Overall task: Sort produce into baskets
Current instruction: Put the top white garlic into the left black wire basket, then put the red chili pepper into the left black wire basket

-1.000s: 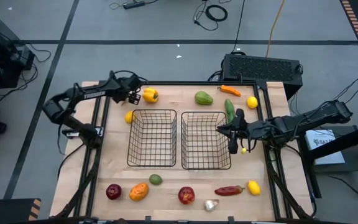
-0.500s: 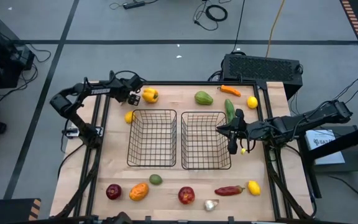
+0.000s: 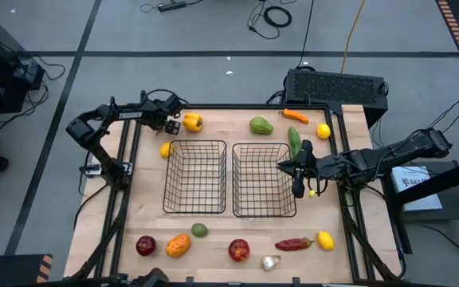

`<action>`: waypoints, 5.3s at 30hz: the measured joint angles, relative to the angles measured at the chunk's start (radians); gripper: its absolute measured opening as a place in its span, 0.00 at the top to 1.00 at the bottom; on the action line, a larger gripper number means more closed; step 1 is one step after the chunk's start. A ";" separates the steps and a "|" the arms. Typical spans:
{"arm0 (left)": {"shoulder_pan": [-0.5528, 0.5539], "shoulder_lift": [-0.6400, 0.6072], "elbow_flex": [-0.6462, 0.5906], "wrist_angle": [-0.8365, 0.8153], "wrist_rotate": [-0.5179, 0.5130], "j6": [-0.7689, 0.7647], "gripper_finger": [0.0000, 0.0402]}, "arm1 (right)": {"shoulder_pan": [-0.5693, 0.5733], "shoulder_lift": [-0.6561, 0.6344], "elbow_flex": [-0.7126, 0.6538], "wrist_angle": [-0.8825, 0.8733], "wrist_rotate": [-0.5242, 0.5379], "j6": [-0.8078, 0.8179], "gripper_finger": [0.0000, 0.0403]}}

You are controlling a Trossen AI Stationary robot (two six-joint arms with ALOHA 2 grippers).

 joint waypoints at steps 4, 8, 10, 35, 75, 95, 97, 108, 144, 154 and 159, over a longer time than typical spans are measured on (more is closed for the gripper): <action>0.009 0.000 0.000 0.010 0.007 -0.014 0.21 | 0.000 0.000 0.000 0.000 -0.001 0.000 0.89; 0.013 0.000 0.000 0.009 0.009 -0.015 0.28 | 0.000 0.000 0.000 0.000 -0.001 0.002 0.89; 0.013 0.000 0.000 0.009 0.009 -0.015 0.31 | 0.000 0.000 0.000 0.000 -0.001 0.002 0.89; -0.056 -0.033 0.124 -0.222 0.008 0.046 0.40 | 0.000 0.000 0.000 0.000 0.000 -0.001 0.89; -0.998 -0.372 0.252 -0.331 0.076 -0.275 0.40 | 0.059 0.039 0.002 0.251 -0.026 -0.039 0.89; -0.917 -0.082 0.214 -0.367 -0.051 -0.303 0.29 | 0.203 0.040 0.002 0.161 -0.189 0.282 0.89; -0.912 -0.083 0.214 -0.368 -0.067 -0.303 0.24 | 0.258 0.040 0.002 0.159 -0.182 0.335 0.89; -0.956 -0.159 0.275 -0.371 -0.090 -0.302 0.14 | 0.559 0.087 0.001 0.162 0.065 0.528 0.89; -1.364 -0.370 0.292 -0.071 -0.256 -0.213 0.18 | 0.868 0.458 0.002 0.027 -0.080 1.069 0.51; -1.364 -0.370 0.292 -0.061 -0.256 -0.213 0.18 | 0.861 0.497 0.002 -0.014 -0.023 0.829 0.24; -1.364 -0.370 0.292 -0.061 -0.256 -0.196 0.18 | 0.835 0.554 0.002 -0.030 -0.036 0.786 0.22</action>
